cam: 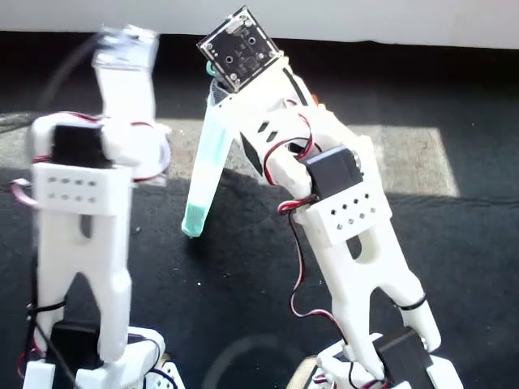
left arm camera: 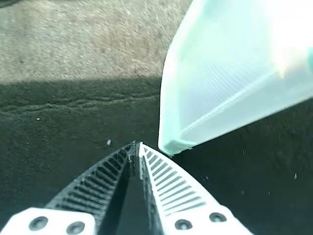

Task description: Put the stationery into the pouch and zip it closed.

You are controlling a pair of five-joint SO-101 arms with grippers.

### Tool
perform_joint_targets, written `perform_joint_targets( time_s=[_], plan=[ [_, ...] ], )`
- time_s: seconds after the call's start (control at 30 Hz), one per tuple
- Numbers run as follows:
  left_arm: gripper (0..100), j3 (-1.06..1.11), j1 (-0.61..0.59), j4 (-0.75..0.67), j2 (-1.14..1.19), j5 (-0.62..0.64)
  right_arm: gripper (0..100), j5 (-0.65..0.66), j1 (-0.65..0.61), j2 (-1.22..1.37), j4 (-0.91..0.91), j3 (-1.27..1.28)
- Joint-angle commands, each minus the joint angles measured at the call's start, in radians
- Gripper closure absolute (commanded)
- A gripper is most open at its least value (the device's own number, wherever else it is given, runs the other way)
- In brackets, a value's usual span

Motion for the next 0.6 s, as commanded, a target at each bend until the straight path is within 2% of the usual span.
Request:
perform_joint_targets(
  time_s=[0.0, 0.1, 0.2, 0.37, 0.57],
  plan=[
    [98, 0.061, 0.053, -0.054, -0.035, -0.006, 99.2, 0.017, 0.01, -0.013, -0.016, -0.082],
    [98, 0.108, 0.05, -0.114, -0.033, -0.006, 99.2, 0.055, 0.008, -0.008, 0.039, -0.148],
    [98, 0.156, 0.05, -0.16, -0.033, -0.006, 99.2, 0.207, 0.004, -0.007, 0.156, -0.185],
    [98, 0.252, 0.05, -0.239, -0.033, -0.006, 99.2, 0.39, 0.036, -0.007, 0.377, -0.189],
    [98, 0.357, 0.05, -0.333, -0.033, -0.006, 99.2, 0.493, 0.062, -0.007, 0.541, -0.189]
  ],
)
